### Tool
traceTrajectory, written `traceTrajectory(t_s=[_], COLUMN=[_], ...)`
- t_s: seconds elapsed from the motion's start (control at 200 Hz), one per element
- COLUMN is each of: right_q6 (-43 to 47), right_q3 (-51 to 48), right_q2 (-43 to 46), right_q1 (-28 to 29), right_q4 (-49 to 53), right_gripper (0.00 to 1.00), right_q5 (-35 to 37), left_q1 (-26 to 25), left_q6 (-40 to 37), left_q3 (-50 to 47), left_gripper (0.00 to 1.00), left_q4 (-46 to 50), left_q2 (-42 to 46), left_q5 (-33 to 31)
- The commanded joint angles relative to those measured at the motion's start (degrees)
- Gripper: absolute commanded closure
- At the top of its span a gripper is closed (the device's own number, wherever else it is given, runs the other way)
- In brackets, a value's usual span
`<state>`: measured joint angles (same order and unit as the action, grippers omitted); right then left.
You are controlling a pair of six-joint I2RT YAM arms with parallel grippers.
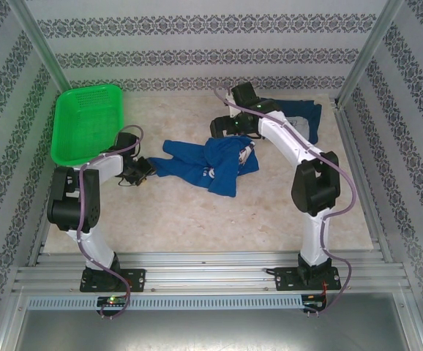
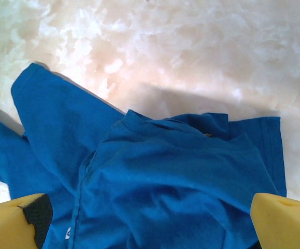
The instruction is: Fold and stack the t-shirts
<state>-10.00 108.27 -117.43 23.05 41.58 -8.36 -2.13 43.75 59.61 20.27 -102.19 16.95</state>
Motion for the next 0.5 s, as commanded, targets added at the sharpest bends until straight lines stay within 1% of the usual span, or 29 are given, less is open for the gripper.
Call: traceTrajectory(t_s=[0.0,0.15,0.195,0.22,0.285,0.375,0.5], right_q6=[3.24,5.89,6.26,6.26,6.71,6.92,6.31], right_q3=[3.03,5.63,7.05,7.84,10.78,16.50,23.30], right_q2=[-2.42,-4.97,-5.82,-6.43,-8.50,-13.39,-18.62], right_q1=[0.51,0.22,-0.01,-0.15,-0.37,-0.95,-1.95], right_q4=[2.19,2.81,3.07,3.19,4.22,8.12,12.85], right_gripper=[0.02,0.02,0.02,0.02,0.02,0.03,0.10], right_q5=[0.24,-1.44,-3.21,-4.55,-6.27,-6.30,-9.18], left_q1=[0.64,0.64,0.64,0.64,0.64,0.55,0.55], left_q6=[-2.28,-3.31,-3.29,-3.31,-3.48,-4.05,-5.24], left_q3=[2.26,4.51,4.53,4.61,5.45,5.95,5.33], left_gripper=[0.60,0.62,0.65,0.67,0.77,0.99,1.00], left_q4=[-1.29,-1.04,-1.56,-1.84,-2.16,-2.60,-1.74], left_q2=[-0.46,-2.59,-2.97,-3.22,-4.27,-4.82,-1.97], left_q5=[-3.82,-3.55,-3.54,-3.43,-2.34,-1.52,-1.28])
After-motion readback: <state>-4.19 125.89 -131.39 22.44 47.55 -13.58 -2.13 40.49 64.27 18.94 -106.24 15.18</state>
